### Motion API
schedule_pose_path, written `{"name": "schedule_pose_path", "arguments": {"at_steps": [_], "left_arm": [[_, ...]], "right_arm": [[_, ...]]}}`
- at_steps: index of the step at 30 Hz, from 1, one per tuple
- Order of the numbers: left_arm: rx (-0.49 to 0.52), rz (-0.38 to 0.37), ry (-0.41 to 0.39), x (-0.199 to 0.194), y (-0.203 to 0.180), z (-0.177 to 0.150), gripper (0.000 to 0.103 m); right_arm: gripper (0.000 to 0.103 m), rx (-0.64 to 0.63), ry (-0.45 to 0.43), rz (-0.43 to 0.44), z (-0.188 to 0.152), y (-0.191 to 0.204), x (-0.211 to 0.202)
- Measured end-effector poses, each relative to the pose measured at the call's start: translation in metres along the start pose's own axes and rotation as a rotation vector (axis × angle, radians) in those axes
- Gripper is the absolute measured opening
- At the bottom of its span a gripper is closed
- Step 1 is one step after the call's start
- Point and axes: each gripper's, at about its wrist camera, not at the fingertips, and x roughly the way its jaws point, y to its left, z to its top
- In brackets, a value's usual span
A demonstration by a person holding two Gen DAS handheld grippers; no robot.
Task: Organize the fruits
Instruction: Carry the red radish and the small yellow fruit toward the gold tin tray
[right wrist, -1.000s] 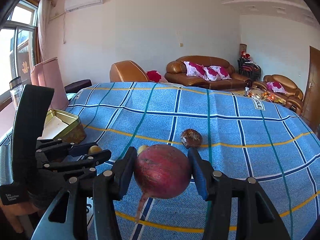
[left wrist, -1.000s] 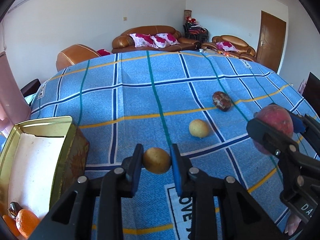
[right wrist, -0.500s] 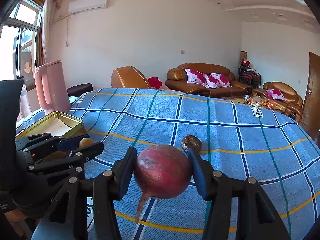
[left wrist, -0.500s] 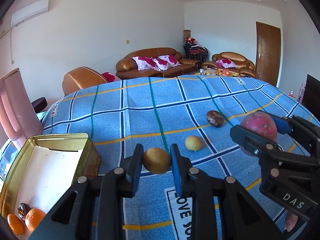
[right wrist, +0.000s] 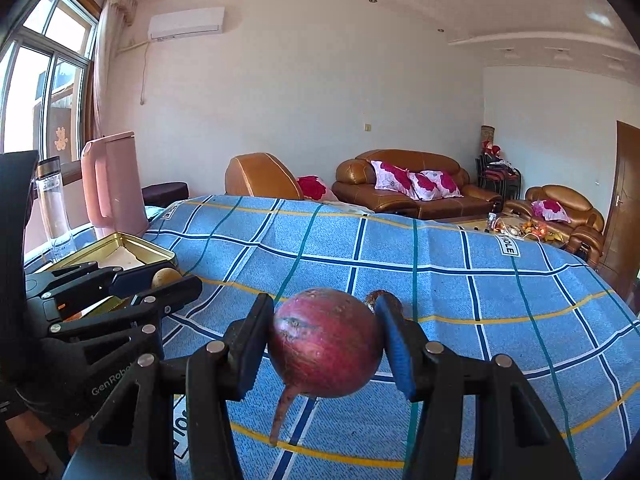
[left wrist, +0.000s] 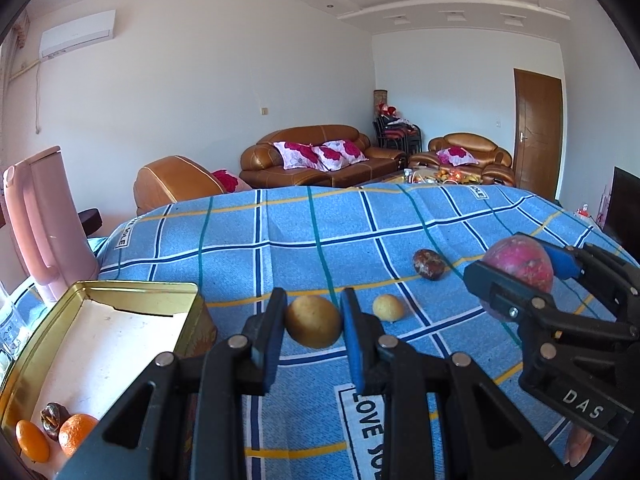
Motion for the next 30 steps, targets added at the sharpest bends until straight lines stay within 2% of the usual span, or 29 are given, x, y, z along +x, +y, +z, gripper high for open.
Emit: {"name": "schedule_pose_path", "arguments": {"at_steps": [12,30], "left_arm": [[0.023,0.017,-0.062,-0.016,-0.004,-0.002,0.029],[0.035,0.015,-0.092,-0.033,-0.003,-0.008,0.029]], "right_arm": [[0.055,-0.013,-0.056,-0.004,-0.003,0.005,-0.014],[0.055,-0.014,-0.09,-0.007,-0.006,0.006,-0.03]]}}
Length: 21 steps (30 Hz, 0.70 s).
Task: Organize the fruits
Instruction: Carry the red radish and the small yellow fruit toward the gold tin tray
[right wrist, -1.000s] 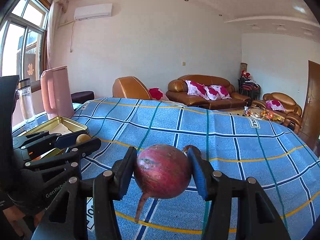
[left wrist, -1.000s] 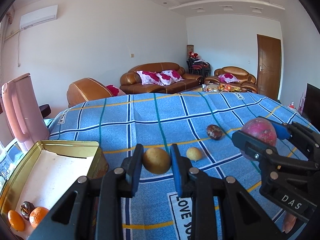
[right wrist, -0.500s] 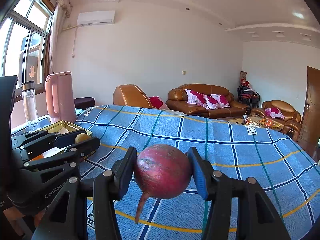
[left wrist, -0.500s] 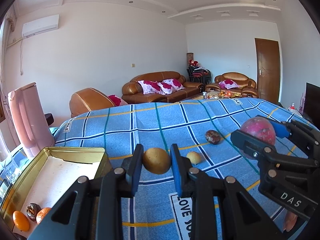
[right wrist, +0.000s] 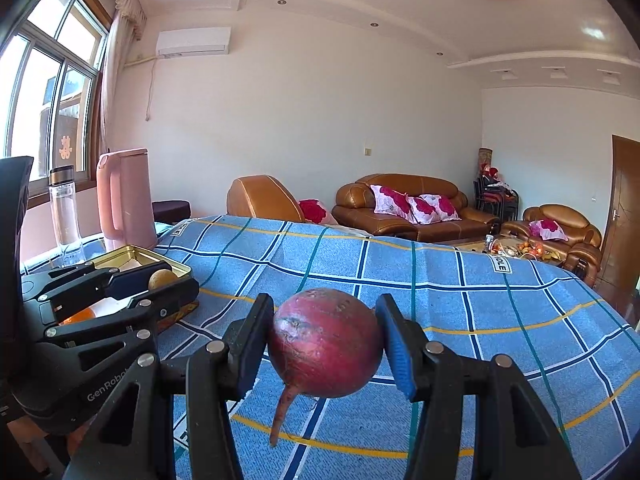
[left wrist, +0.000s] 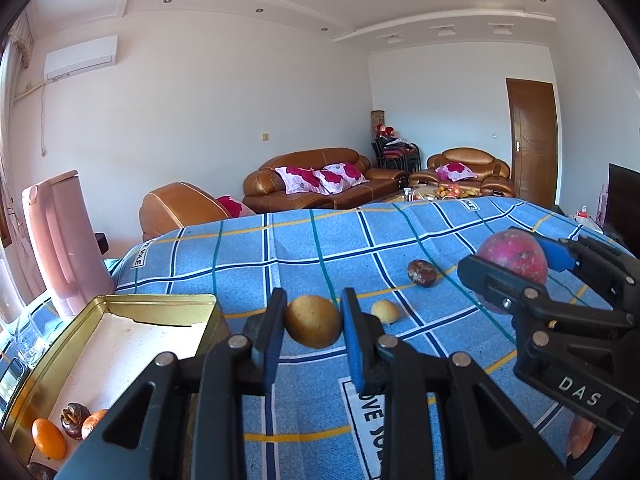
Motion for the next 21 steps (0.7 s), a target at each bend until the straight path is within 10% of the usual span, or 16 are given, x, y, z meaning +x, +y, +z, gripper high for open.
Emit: {"name": "schedule_pose_path", "arguments": {"at_steps": [21], "left_arm": [[-0.023,0.013,-0.024,-0.031,0.02,-0.01,0.029]], "right_arm": [[0.055,-0.046,-0.011,0.06,-0.002,0.022,-0.012]]}}
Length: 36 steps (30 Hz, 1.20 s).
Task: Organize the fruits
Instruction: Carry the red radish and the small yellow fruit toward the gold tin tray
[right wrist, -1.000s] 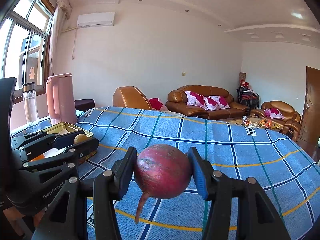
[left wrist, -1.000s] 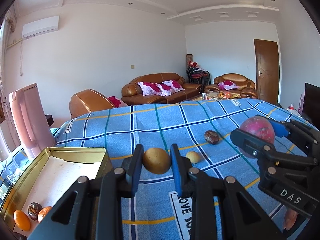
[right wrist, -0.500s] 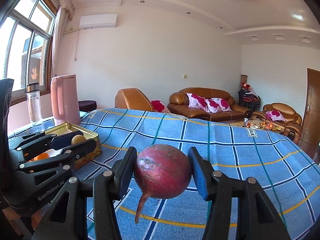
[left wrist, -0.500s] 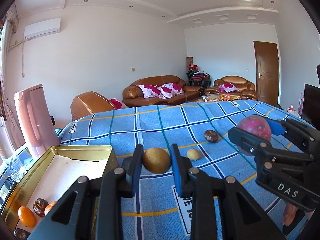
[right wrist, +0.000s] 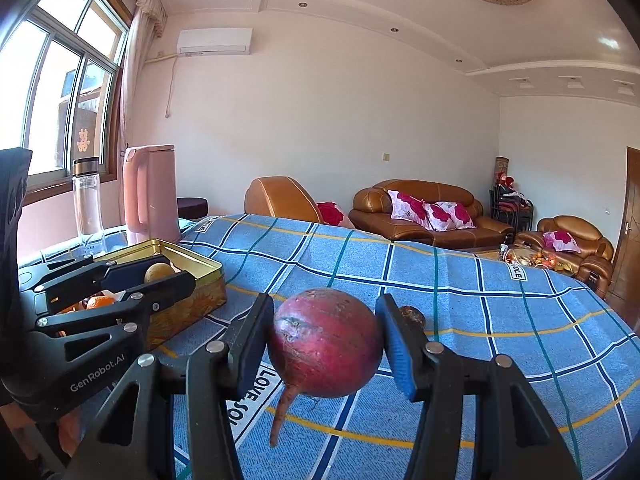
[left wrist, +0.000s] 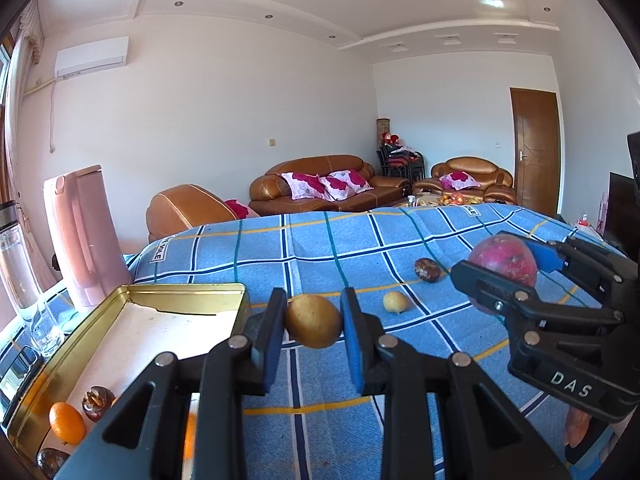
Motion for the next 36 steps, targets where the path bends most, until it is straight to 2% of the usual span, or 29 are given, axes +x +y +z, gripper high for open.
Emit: {"name": "schedule_pose_path", "arguments": {"at_steps": [22,36], "left_arm": [[-0.032,0.056,-0.023,-0.023,0.036,-0.008,0.029],[-0.056,0.06,-0.036,-0.042,0.056,-0.016,0.029]], "right_arm": [[0.055,-0.034,0.012,0.11,0.0,0.043,0.001],[0.055,-0.056,0.015,0.137,0.001,0.067,0.003]]}}
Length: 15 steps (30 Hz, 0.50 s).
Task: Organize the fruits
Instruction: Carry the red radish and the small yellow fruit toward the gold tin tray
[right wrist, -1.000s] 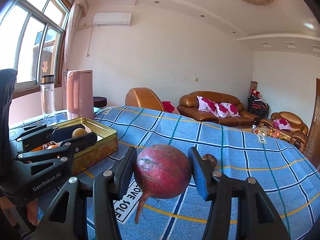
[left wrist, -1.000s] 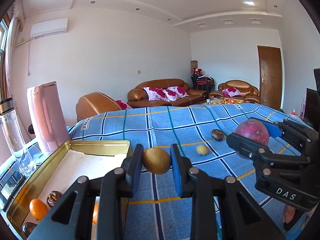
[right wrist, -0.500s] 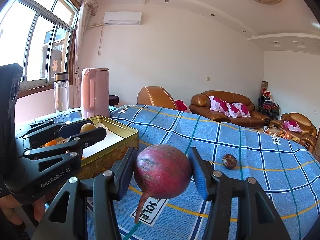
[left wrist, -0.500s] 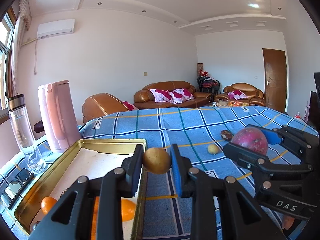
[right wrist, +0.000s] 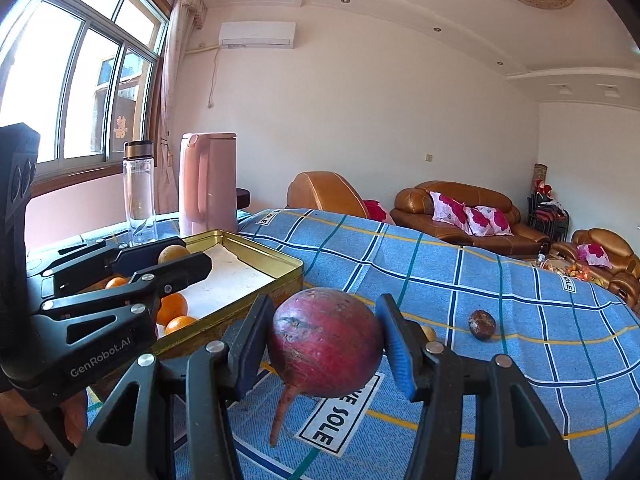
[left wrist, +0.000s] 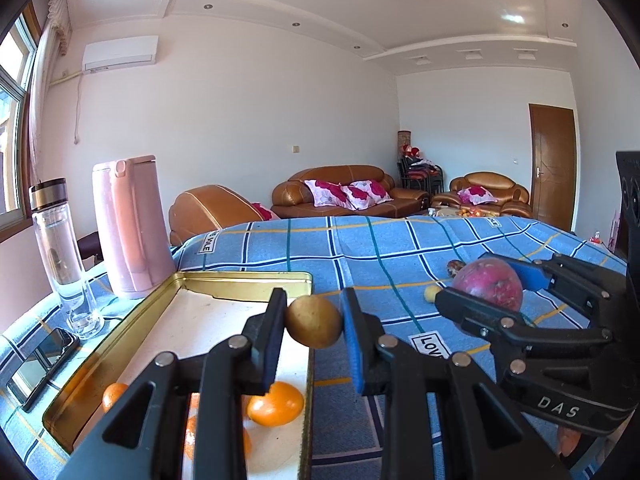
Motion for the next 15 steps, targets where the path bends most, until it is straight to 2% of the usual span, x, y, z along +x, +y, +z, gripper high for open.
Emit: {"name": "schedule_pose_path", "arguments": {"at_steps": [15], "left_arm": [[-0.034,0.042,-0.002,-0.006,0.03,-0.004,0.029]], "right_arm": [[0.055,-0.03,0.005,0.039,0.003,0.021,0.008]]}}
